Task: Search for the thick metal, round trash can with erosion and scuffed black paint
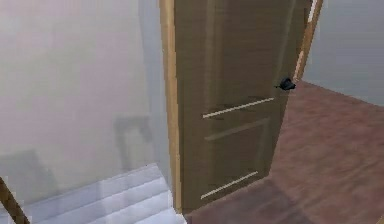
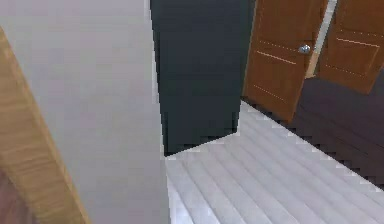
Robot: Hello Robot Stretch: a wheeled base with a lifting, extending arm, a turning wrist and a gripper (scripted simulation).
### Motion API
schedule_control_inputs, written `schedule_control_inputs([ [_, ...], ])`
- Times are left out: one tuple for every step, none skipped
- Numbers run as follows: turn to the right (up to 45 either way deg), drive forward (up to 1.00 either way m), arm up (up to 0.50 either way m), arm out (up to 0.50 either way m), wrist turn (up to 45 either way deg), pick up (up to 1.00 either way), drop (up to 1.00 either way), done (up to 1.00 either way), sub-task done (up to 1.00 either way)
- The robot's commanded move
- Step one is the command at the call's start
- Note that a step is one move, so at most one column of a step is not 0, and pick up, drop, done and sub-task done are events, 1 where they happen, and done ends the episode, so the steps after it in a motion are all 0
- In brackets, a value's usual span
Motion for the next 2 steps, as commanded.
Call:
schedule_control_inputs([
  [-6.0,0.00,0.00,0.00,0.0,0.00,0.00,0.00,0.00],
  [0.0,0.50,0.00,0.00,0.0,0.00,0.00,0.00,0.00],
])
